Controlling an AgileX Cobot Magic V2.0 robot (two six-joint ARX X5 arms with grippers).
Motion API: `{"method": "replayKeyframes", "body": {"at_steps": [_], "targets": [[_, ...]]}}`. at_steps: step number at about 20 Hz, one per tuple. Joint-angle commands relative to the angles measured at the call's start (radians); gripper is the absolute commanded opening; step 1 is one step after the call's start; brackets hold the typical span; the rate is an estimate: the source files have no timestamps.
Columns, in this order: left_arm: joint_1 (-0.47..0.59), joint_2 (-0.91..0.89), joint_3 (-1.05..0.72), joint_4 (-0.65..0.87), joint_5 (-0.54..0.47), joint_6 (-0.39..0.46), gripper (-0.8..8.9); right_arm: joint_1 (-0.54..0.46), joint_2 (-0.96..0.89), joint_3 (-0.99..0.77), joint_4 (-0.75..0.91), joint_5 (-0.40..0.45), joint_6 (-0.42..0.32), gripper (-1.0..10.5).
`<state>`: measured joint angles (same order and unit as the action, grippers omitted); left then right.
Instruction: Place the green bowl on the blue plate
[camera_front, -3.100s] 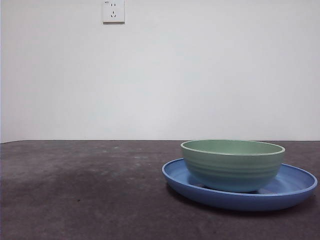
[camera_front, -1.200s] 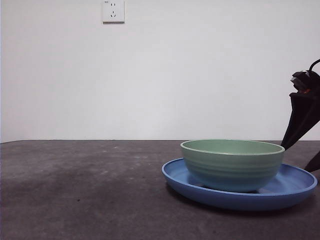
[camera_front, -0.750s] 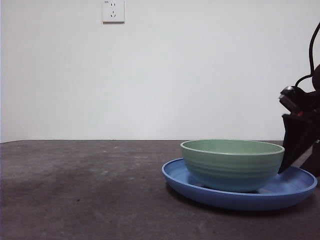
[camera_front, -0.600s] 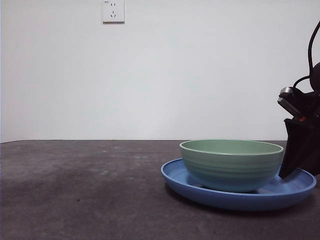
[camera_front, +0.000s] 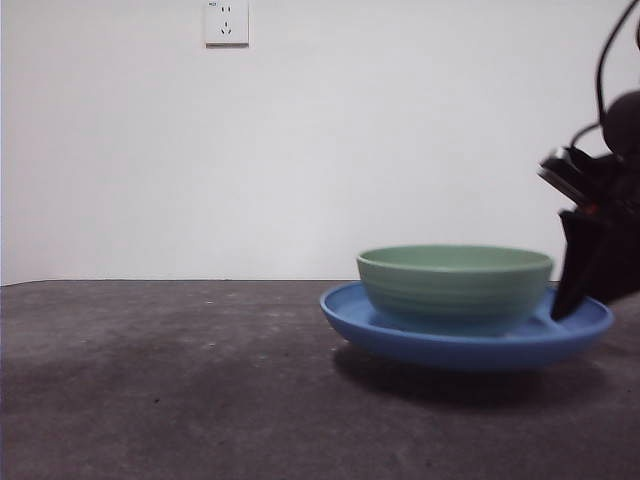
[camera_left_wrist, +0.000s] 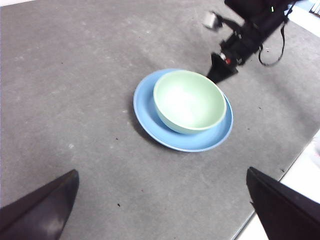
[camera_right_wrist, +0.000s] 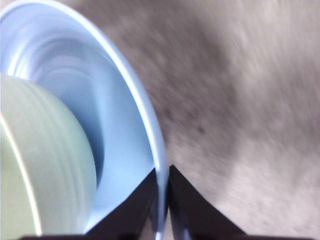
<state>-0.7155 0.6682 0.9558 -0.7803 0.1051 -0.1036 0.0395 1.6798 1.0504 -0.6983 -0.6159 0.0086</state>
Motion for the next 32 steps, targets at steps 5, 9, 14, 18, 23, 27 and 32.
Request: {"method": "replayKeyframes", "body": {"at_steps": [5, 9, 14, 18, 23, 27, 32], "targets": [[-0.005, 0.004, 0.01, 0.011, 0.003, -0.006, 6.57, 0.161, 0.007, 0.1, 0.039, 0.023, 0.152, 0.1], [-0.005, 0.004, 0.01, 0.011, 0.003, -0.006, 6.57, 0.277, 0.032, 0.1, 0.13, 0.04, 0.241, 0.1], [-0.005, 0.004, 0.01, 0.011, 0.003, -0.006, 6.57, 0.346, 0.097, 0.101, 0.166, 0.075, 0.265, 0.1], [-0.005, 0.004, 0.01, 0.011, 0.003, -0.006, 6.57, 0.351, 0.137, 0.101, 0.19, 0.077, 0.273, 0.1], [-0.005, 0.004, 0.01, 0.011, 0.003, -0.006, 6.57, 0.351, 0.174, 0.101, 0.19, 0.09, 0.275, 0.1], [-0.005, 0.004, 0.01, 0.011, 0.003, -0.006, 6.57, 0.351, 0.176, 0.101, 0.194, 0.091, 0.27, 0.1], [-0.005, 0.004, 0.01, 0.011, 0.003, -0.006, 6.57, 0.342, 0.145, 0.109, 0.191, 0.094, 0.265, 1.5]]}}
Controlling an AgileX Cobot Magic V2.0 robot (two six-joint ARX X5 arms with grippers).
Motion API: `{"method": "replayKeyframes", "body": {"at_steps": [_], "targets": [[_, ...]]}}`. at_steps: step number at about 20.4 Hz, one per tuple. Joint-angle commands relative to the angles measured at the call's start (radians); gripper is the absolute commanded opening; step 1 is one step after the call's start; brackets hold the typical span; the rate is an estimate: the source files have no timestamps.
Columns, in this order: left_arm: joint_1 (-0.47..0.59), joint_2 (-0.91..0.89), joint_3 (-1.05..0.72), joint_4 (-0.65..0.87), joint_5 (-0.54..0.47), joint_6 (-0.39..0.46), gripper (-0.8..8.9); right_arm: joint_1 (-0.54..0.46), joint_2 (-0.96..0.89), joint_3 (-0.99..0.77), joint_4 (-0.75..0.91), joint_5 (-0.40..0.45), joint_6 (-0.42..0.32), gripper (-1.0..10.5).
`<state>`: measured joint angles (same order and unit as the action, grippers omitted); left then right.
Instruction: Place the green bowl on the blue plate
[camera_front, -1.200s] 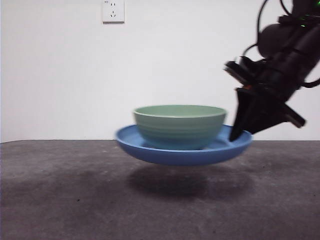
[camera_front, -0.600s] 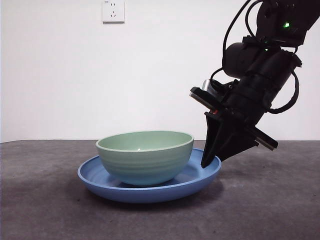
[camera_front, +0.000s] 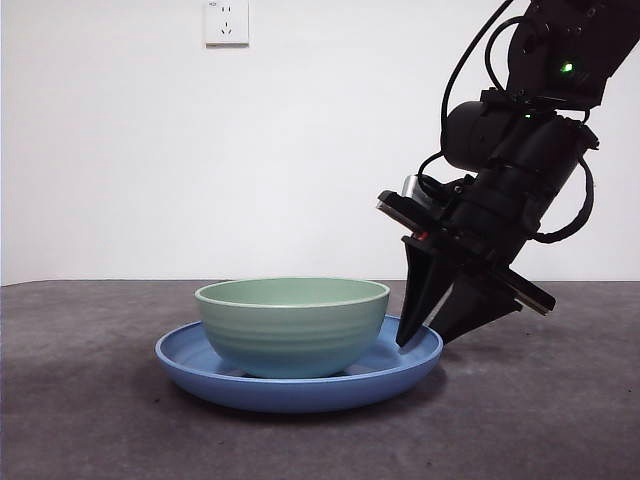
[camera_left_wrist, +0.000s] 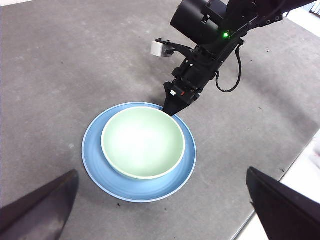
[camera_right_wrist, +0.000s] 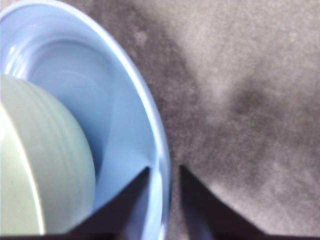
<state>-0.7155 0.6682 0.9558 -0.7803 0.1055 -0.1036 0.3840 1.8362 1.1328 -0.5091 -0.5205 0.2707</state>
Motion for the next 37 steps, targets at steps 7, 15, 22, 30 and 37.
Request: {"method": "replayKeyframes", "body": {"at_steps": [7, 15, 22, 30, 37], "targets": [[-0.005, 0.004, 0.01, 0.011, 0.002, -0.006, 6.57, -0.06, -0.284, 0.029, -0.108, 0.031, -0.048, 3.9], [-0.005, 0.004, 0.01, 0.011, 0.002, -0.006, 6.57, -0.059, -0.778, 0.029, -0.508, 0.171, -0.222, 5.9], [-0.005, 0.004, 0.01, 0.011, 0.002, -0.006, 6.57, -0.059, -1.162, 0.026, -0.694, 0.178, -0.267, 6.0], [-0.005, 0.004, 0.01, 0.011, 0.002, -0.006, 6.57, -0.059, -1.391, 0.025, -0.725, 0.178, -0.259, 6.0], [-0.005, 0.005, 0.01, 0.011, 0.002, -0.006, 6.29, -0.059, -1.432, 0.025, -0.765, 0.179, -0.256, 5.9]]}}
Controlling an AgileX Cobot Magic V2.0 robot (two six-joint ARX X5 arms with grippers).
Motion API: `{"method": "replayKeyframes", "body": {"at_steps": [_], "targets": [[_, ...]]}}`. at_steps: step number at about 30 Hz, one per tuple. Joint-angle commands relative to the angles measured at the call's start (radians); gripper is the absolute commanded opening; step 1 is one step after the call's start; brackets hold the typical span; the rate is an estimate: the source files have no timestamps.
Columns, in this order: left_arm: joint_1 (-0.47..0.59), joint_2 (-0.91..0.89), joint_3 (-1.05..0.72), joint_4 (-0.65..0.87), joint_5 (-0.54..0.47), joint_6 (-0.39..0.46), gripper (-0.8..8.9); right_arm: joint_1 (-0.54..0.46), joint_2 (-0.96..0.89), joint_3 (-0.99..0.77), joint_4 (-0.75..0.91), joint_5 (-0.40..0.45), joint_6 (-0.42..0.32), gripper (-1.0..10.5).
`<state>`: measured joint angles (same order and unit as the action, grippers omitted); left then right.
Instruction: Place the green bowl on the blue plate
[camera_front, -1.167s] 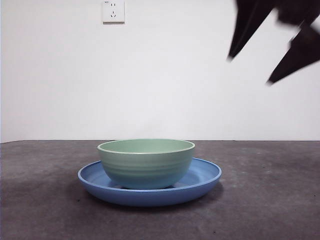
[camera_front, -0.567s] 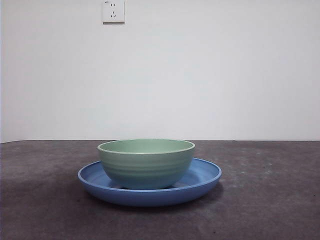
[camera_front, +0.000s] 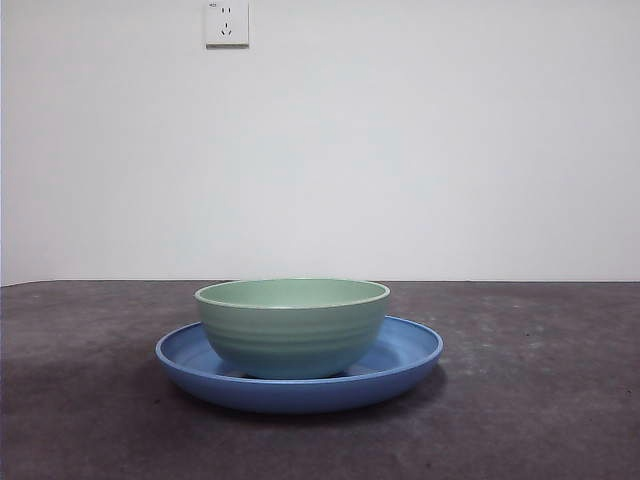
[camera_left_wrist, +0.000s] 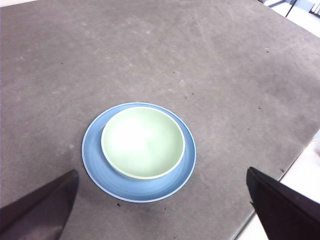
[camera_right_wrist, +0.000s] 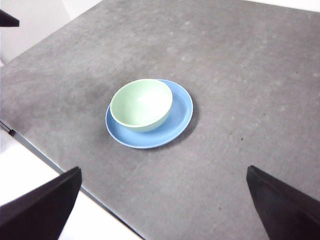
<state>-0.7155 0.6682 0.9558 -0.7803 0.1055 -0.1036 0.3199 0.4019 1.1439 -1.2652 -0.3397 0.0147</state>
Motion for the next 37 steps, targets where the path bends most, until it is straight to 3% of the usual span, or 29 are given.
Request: {"method": "replayKeyframes", "body": {"at_steps": [1, 3, 4, 5, 28, 33, 37], "targets": [[-0.005, 0.005, 0.01, 0.011, 0.002, -0.006, 5.48, 0.005, 0.002, 0.014, -0.022, -0.003, 0.001, 5.3], [-0.005, 0.005, 0.01, 0.01, 0.002, -0.007, 3.37, 0.005, 0.002, 0.014, -0.038, -0.004, 0.0, 2.3], [-0.005, 0.005, 0.01, 0.01, 0.002, -0.011, 1.27, 0.005, 0.002, 0.014, -0.042, -0.003, 0.0, 0.0], [-0.005, 0.005, 0.01, 0.01, 0.002, -0.012, 0.09, 0.005, 0.001, 0.014, -0.041, -0.003, -0.001, 0.1], [0.0, 0.003, 0.01, 0.011, 0.002, -0.021, 0.27, 0.005, 0.001, 0.014, -0.037, 0.0, 0.003, 0.2], [0.083, -0.002, 0.007, 0.011, 0.003, -0.021, 0.27, 0.005, 0.001, 0.014, -0.037, 0.0, 0.003, 0.2], [0.22, -0.035, -0.013, 0.03, 0.002, -0.006, 0.27, 0.005, 0.001, 0.014, -0.037, 0.0, 0.003, 0.2]]}}
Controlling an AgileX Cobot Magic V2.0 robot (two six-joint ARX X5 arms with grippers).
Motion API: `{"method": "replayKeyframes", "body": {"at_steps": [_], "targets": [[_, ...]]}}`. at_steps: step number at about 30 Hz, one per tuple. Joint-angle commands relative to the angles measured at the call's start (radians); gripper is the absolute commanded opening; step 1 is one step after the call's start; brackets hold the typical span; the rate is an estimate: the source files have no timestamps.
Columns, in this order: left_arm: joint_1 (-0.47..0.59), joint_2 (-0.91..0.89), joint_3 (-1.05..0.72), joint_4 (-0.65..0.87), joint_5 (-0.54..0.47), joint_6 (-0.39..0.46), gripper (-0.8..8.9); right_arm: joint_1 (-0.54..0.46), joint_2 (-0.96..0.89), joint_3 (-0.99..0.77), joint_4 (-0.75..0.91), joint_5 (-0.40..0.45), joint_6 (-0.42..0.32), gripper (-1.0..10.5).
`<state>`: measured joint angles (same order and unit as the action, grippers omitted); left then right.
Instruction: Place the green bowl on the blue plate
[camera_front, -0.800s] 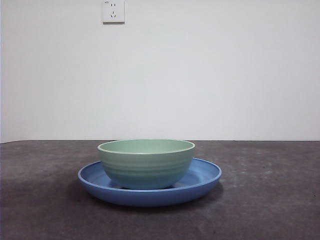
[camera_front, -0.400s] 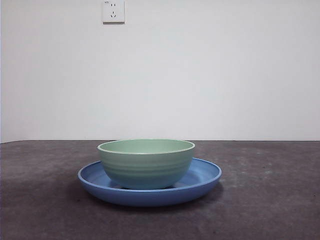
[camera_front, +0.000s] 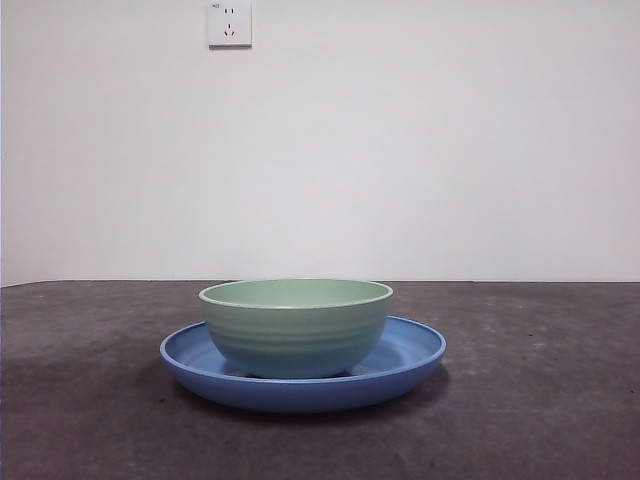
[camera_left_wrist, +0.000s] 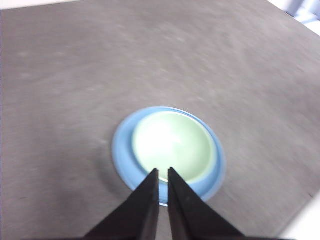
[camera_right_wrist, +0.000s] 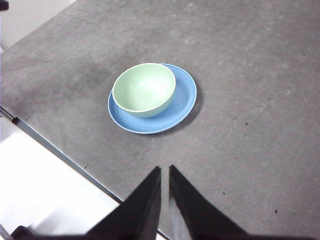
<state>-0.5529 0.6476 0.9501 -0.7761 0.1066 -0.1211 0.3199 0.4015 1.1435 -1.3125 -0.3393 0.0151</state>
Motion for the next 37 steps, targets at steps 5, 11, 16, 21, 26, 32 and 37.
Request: {"method": "replayKeyframes", "body": {"at_steps": [5, 11, 16, 21, 26, 32, 37], "targets": [[0.296, -0.117, -0.134, 0.163, -0.002, 0.077, 0.27, 0.005, 0.001, 0.014, 0.01, 0.0, 0.003, 0.2], [0.504, -0.267, -0.425, 0.433, -0.121, 0.092, 0.27, 0.005, 0.001, 0.014, 0.01, 0.0, 0.003, 0.2], [0.54, -0.357, -0.653, 0.597, -0.163, 0.091, 0.27, 0.005, 0.001, 0.014, 0.01, 0.0, 0.003, 0.2], [0.538, -0.458, -0.814, 0.639, -0.163, 0.09, 0.27, 0.005, 0.001, 0.014, 0.01, 0.0, 0.003, 0.2], [0.537, -0.546, -0.883, 0.635, -0.162, 0.09, 0.27, 0.005, 0.001, 0.014, 0.01, 0.0, 0.003, 0.2], [0.537, -0.601, -0.912, 0.634, -0.162, 0.107, 0.27, 0.005, 0.001, 0.014, 0.01, 0.0, 0.003, 0.2], [0.536, -0.645, -0.938, 0.601, -0.163, 0.114, 0.27, 0.005, 0.001, 0.014, 0.011, 0.0, 0.003, 0.2]]}}
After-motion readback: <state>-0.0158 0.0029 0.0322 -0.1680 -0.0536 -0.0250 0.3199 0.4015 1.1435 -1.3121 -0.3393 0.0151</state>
